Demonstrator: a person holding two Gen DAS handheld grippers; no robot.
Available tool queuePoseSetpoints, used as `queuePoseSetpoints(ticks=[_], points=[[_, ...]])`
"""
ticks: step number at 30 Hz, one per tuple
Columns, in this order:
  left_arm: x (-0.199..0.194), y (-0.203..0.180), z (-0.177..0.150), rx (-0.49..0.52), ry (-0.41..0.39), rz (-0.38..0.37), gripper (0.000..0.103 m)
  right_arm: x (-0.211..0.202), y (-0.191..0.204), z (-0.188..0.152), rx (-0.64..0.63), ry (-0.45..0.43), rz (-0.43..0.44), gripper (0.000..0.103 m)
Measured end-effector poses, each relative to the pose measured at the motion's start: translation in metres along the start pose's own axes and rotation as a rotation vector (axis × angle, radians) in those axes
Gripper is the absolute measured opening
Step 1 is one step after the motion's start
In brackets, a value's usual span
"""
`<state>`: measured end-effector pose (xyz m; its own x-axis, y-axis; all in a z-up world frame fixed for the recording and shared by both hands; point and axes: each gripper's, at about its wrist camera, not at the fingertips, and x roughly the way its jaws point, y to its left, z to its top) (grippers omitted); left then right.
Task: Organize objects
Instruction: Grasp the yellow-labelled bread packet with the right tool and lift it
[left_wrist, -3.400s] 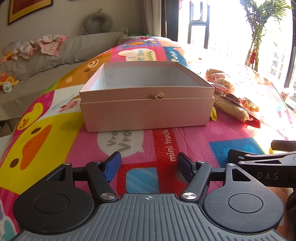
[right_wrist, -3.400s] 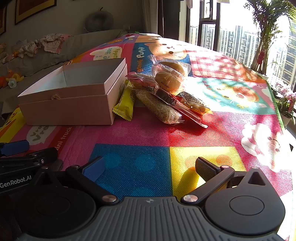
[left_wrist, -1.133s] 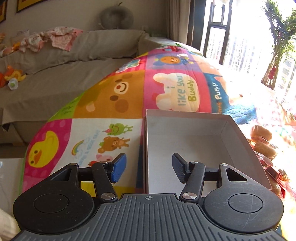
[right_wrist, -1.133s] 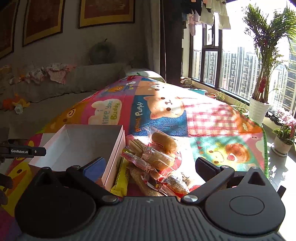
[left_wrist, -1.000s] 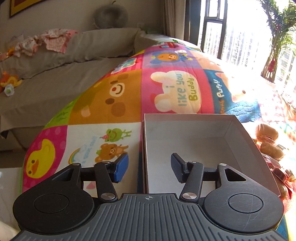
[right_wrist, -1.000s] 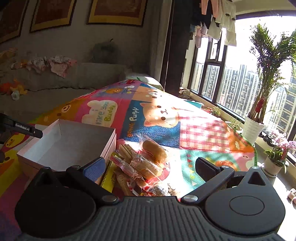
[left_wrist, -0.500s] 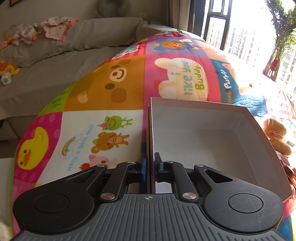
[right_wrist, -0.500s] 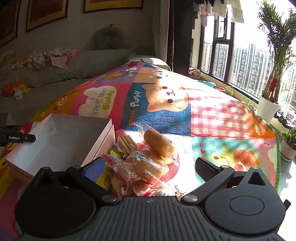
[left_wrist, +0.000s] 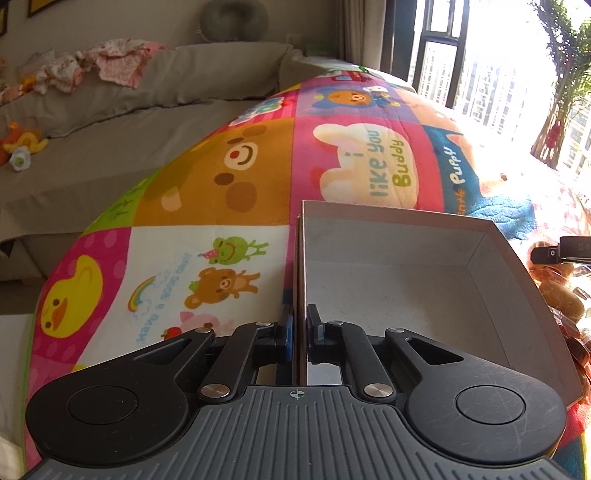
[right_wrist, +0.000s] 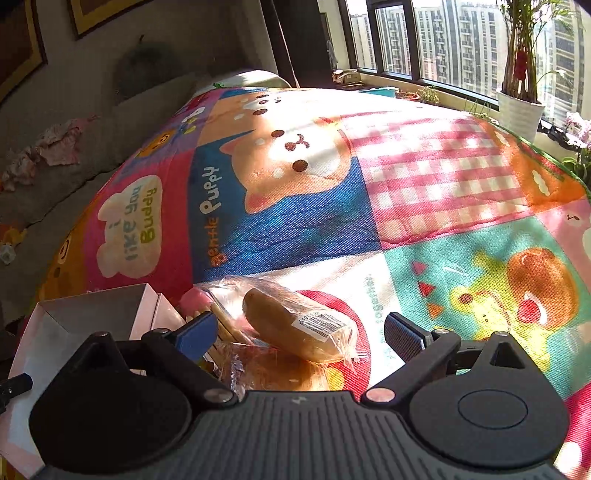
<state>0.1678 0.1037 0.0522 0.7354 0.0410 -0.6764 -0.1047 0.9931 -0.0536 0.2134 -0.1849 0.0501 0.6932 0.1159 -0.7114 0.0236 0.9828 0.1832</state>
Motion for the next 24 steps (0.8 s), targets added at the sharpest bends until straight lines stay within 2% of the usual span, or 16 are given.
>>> queuePoseSetpoints(ticks=[2,4,5,6,7,10,13,19,21,24], points=[[0.0,0.0,-0.001,-0.001,-0.007,0.002,0.009,0.016,0.008,0.001,-0.062,0.026,-0.021,0.097],[0.0,0.001,-0.003,-0.013,-0.012,-0.003,0.009,0.021,0.015,-0.001,-0.121,0.043,-0.032,0.083],[0.0,0.003,-0.004,-0.024,-0.013,-0.007,0.009,0.02,0.017,-0.001,-0.135,0.043,-0.029,0.08],[0.0,0.004,-0.005,-0.031,-0.015,-0.012,0.009,0.017,0.018,-0.001,-0.15,0.049,-0.028,0.066],[0.0,0.005,-0.005,-0.035,-0.016,-0.017,0.009,0.012,0.019,0.0,-0.159,0.057,-0.032,0.06],[-0.001,0.005,-0.005,-0.03,-0.018,-0.02,0.009,-0.012,0.016,-0.005,-0.177,0.026,-0.057,0.054],[-0.001,0.005,-0.006,-0.028,-0.022,-0.022,0.009,-0.044,0.008,-0.014,-0.183,0.005,-0.075,0.053],[-0.002,0.006,-0.007,-0.023,-0.023,-0.029,0.01,-0.122,0.0,-0.053,-0.197,-0.017,-0.04,0.053],[-0.002,0.006,-0.007,-0.024,-0.023,-0.027,0.01,-0.142,0.001,-0.067,-0.189,-0.004,-0.006,0.052],[-0.002,0.007,-0.007,-0.025,-0.024,-0.027,0.01,-0.16,0.001,-0.092,-0.115,0.082,0.128,0.052]])
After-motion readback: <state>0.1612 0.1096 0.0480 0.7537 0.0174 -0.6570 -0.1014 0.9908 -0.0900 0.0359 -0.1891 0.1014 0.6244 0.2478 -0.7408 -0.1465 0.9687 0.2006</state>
